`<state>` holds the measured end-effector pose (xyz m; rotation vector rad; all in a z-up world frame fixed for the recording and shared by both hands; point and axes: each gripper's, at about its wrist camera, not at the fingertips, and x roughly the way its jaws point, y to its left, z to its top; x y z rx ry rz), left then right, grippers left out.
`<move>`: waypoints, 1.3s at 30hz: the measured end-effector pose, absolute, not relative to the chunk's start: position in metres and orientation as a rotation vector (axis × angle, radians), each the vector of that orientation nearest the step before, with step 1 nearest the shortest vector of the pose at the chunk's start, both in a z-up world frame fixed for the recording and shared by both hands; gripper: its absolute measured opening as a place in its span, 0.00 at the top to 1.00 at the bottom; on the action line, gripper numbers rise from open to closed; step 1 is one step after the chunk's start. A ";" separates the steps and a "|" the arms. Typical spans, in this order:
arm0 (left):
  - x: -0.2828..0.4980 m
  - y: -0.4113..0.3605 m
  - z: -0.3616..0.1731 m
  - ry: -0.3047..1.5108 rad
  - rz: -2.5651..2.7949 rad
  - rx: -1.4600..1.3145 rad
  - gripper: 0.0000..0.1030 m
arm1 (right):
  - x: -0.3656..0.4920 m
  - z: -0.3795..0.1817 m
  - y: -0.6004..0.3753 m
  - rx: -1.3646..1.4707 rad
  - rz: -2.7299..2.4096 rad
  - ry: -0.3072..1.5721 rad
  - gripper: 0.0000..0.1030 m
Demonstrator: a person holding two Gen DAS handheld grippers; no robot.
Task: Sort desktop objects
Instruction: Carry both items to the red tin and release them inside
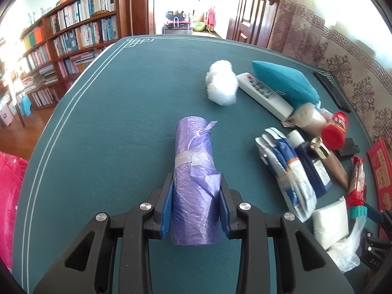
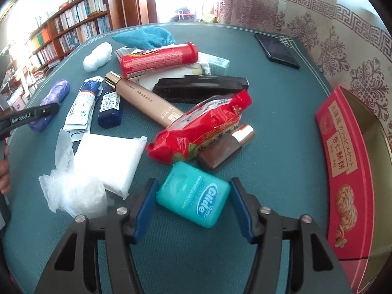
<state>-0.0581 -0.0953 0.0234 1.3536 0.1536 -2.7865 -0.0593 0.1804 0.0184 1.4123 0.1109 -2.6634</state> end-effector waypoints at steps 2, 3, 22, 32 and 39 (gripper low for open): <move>-0.054 -0.091 0.025 0.151 -2.791 1.348 0.66 | -0.057 0.018 0.180 1.410 -2.665 0.118 0.39; -0.052 -0.089 0.026 0.150 -2.796 1.344 0.66 | -0.056 0.018 0.180 1.410 -2.665 0.120 0.39; -0.031 -0.025 0.044 0.019 -2.861 1.308 0.66 | -0.022 0.033 0.193 1.290 -2.690 0.043 0.39; -0.019 0.030 0.058 -0.094 -2.939 1.279 0.66 | -0.003 0.047 0.214 1.217 -2.751 -0.007 0.39; -0.015 0.071 0.064 -0.171 -2.988 1.274 0.66 | 0.011 0.069 0.233 1.114 -2.841 -0.010 0.39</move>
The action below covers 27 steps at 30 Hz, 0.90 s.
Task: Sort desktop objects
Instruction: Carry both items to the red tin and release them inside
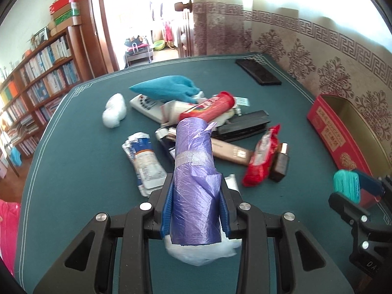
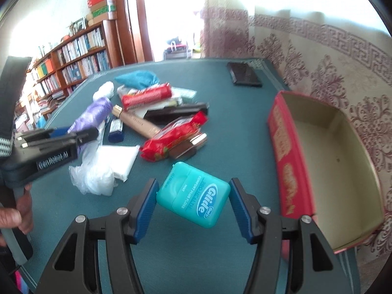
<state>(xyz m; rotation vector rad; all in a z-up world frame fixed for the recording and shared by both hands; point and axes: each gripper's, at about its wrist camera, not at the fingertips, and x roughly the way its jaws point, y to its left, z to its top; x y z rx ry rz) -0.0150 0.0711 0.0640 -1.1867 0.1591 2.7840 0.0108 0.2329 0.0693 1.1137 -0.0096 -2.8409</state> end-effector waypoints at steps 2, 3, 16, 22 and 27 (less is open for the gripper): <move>-0.013 0.083 0.066 0.179 2.773 -1.170 0.66 | 0.014 0.077 0.240 1.081 -2.868 -0.010 0.39; -0.011 0.090 0.068 0.190 2.766 -1.160 0.66 | 0.016 0.081 0.244 1.062 -2.887 -0.010 0.39; 0.002 0.166 0.081 0.323 2.668 -1.054 0.66 | 0.041 0.111 0.312 0.947 -3.081 -0.096 0.39; 0.005 0.193 0.088 0.364 2.641 -1.017 0.66 | 0.044 0.110 0.344 0.962 -3.126 -0.157 0.39; 0.005 0.209 0.089 0.387 2.625 -1.008 0.66 | 0.045 0.105 0.361 0.980 -3.142 -0.188 0.39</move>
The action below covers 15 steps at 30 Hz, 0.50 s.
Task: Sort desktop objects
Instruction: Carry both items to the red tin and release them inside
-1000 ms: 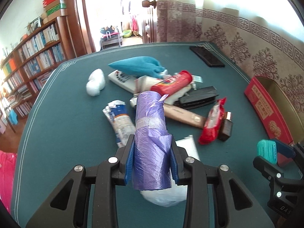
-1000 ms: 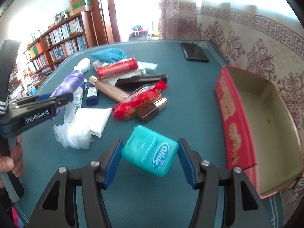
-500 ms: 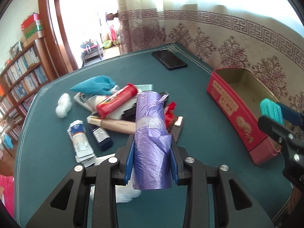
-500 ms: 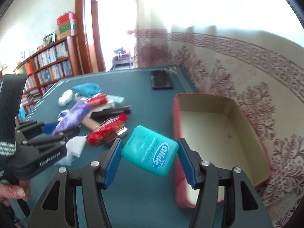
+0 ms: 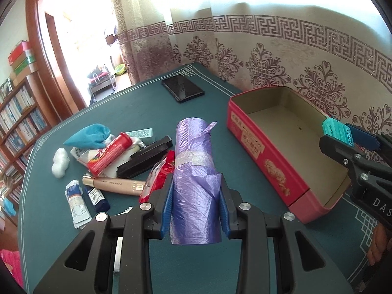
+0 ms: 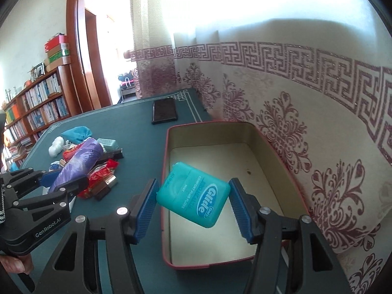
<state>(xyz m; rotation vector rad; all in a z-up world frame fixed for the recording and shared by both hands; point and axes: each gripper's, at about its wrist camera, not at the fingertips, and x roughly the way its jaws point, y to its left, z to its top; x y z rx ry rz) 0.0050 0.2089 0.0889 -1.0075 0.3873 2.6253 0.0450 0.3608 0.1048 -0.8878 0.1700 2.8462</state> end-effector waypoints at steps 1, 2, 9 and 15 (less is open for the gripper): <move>0.005 0.212 0.089 0.392 2.622 -1.007 0.66 | 0.045 0.104 0.363 -0.889 2.842 0.174 0.39; 0.004 0.216 0.089 0.397 2.617 -1.004 0.66 | 0.045 0.104 0.366 -0.889 2.838 0.177 0.39; 0.003 0.247 0.103 0.416 2.580 -0.946 0.66 | 0.045 0.102 0.386 -0.887 2.799 0.187 0.39; -0.002 0.281 0.118 0.394 2.510 -0.895 0.66 | 0.043 0.098 0.402 -0.898 2.758 0.211 0.39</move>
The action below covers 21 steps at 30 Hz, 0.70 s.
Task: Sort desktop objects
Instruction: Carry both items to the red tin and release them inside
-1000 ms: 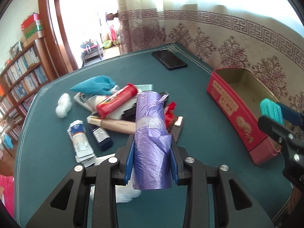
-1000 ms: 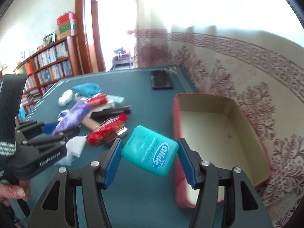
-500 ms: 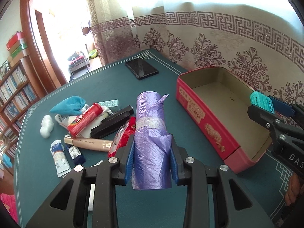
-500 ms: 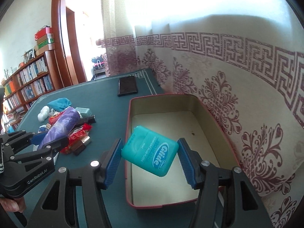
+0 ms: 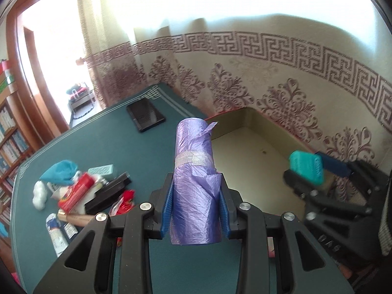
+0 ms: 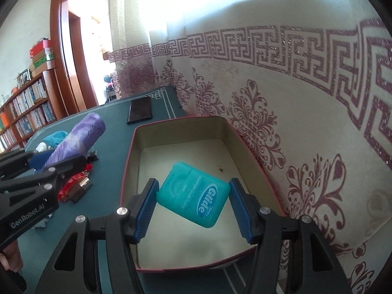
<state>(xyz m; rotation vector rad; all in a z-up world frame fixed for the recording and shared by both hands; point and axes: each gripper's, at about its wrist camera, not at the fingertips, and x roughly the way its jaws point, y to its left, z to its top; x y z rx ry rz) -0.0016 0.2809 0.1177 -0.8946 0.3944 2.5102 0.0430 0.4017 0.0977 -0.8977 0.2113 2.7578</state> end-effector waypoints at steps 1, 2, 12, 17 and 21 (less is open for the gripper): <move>-0.002 0.287 0.119 0.396 2.499 -0.887 0.66 | 0.043 0.097 0.403 -0.898 2.749 0.208 0.39; -0.002 0.293 0.119 0.397 2.483 -0.881 0.66 | 0.042 0.096 0.405 -0.897 2.742 0.206 0.39; -0.008 0.322 0.105 0.351 2.340 -0.915 0.66 | 0.038 0.088 0.418 -0.908 2.673 0.197 0.39; -0.011 0.325 0.106 0.318 2.316 -0.905 0.42 | 0.034 0.082 0.423 -0.957 2.663 0.219 0.37; -0.006 0.314 0.115 0.276 2.362 -0.854 0.30 | 0.035 0.082 0.423 -0.950 2.656 0.217 0.32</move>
